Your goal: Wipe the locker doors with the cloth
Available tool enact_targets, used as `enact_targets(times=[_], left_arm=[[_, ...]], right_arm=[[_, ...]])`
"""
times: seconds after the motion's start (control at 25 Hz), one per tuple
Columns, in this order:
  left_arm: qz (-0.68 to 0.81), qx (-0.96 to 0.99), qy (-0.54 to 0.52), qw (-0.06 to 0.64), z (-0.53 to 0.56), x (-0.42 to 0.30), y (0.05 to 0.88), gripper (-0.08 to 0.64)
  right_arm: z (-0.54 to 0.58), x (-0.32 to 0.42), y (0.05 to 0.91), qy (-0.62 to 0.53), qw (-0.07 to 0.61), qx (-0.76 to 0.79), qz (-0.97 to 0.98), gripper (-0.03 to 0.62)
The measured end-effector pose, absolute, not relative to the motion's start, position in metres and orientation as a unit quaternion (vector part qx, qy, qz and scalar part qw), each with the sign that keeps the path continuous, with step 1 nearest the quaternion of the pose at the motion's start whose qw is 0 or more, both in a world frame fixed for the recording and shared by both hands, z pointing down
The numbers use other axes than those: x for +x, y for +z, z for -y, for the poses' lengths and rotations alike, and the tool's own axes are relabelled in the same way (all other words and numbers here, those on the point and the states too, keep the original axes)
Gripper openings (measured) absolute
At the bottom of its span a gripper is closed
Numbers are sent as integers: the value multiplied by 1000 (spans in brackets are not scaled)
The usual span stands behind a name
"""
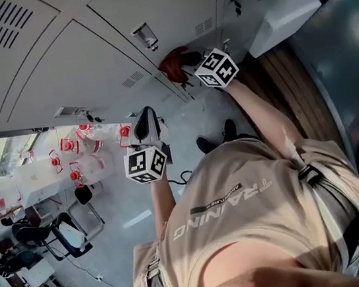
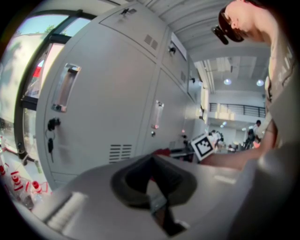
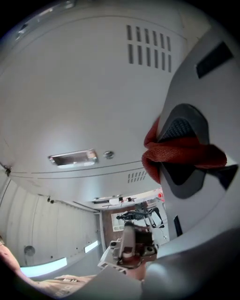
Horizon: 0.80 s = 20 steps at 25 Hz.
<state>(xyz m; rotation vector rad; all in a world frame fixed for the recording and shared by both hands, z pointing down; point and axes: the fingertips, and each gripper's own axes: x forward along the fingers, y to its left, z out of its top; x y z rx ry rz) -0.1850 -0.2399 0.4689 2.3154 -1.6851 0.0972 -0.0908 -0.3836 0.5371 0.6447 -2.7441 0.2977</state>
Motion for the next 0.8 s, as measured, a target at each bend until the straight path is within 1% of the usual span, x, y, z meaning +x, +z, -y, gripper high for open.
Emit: enact_targets(times=[0.24, 0.48, 0.64, 0.8], left_arm=[[571, 810, 24, 128, 246, -175, 459, 5], [539, 834, 16, 112, 258, -148, 446, 6], [524, 845, 14, 108, 264, -132, 441, 5], [521, 847, 16, 106, 267, -130, 439, 5]], right_arm=[[358, -76, 386, -14, 76, 177, 981, 51], [345, -58, 252, -128, 8, 170, 977, 51], [356, -47, 189, -173, -33, 198, 964, 51], [377, -32, 150, -193, -57, 234, 951, 51]])
